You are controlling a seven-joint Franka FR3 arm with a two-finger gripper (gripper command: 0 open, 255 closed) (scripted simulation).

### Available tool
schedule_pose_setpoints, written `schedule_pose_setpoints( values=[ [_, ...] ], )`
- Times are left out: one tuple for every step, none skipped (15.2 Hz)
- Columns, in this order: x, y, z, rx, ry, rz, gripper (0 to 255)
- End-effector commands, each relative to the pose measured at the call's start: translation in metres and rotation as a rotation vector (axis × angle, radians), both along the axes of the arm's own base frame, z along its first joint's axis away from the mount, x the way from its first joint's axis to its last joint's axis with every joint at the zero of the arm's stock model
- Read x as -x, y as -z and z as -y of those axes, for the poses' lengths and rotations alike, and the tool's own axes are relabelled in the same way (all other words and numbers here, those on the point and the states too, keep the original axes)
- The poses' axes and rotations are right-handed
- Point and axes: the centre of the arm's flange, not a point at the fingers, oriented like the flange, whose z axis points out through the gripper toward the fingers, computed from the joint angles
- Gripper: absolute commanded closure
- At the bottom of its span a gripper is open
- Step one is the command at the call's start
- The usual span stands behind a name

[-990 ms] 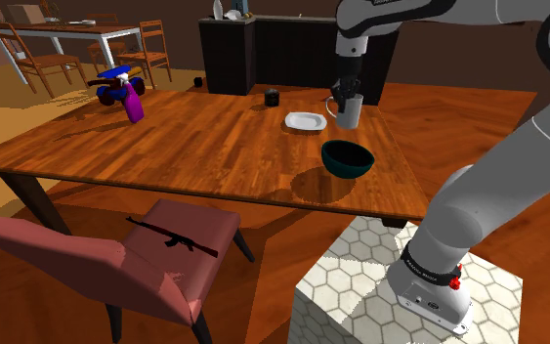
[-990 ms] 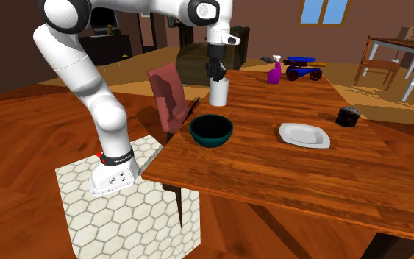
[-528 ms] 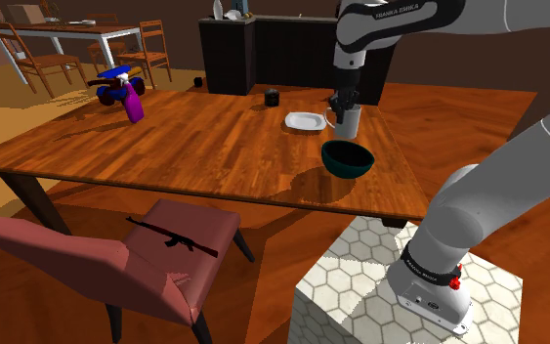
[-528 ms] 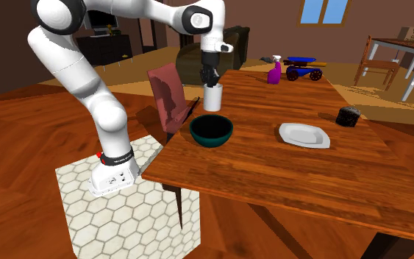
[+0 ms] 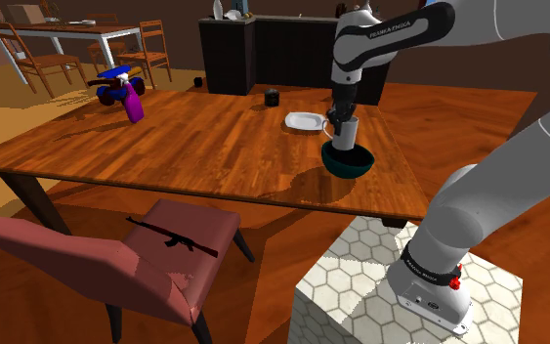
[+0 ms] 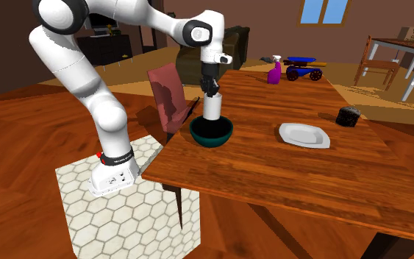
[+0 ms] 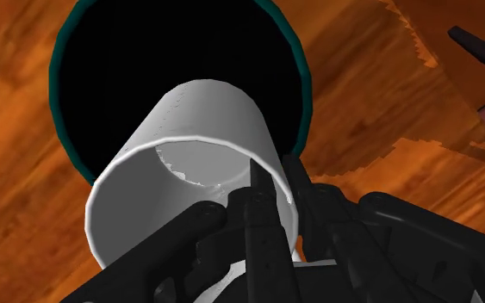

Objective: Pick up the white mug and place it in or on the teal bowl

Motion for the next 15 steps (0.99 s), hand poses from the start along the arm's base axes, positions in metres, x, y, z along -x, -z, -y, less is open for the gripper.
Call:
schedule_pose_setpoints(
  values=[
    [-0.001,0.011,0.0,0.0,0.0,0.0,255],
    [-0.001,0.016,0.0,0.0,0.0,0.0,255],
    [-0.001,0.021,0.0,0.0,0.0,0.0,255],
    [-0.001,0.025,0.0,0.0,0.0,0.0,255],
    [-0.001,0.025,0.0,0.0,0.0,0.0,255],
    [-0.001,0.025,0.0,0.0,0.0,0.0,255],
    [-0.001,0.025,0.0,0.0,0.0,0.0,255],
    [-0.001,0.025,0.0,0.0,0.0,0.0,255],
    [-0.001,0.025,0.0,0.0,0.0,0.0,255],
    [-0.001,0.025,0.0,0.0,0.0,0.0,255],
    [-0.001,0.025,0.0,0.0,0.0,0.0,255],
    [-0.001,0.025,0.0,0.0,0.0,0.0,0],
    [-0.001,0.025,0.0,0.0,0.0,0.0,0],
    [-0.001,0.025,0.0,0.0,0.0,0.0,0],
    [-0.001,0.025,0.0,0.0,0.0,0.0,0]
  ],
)
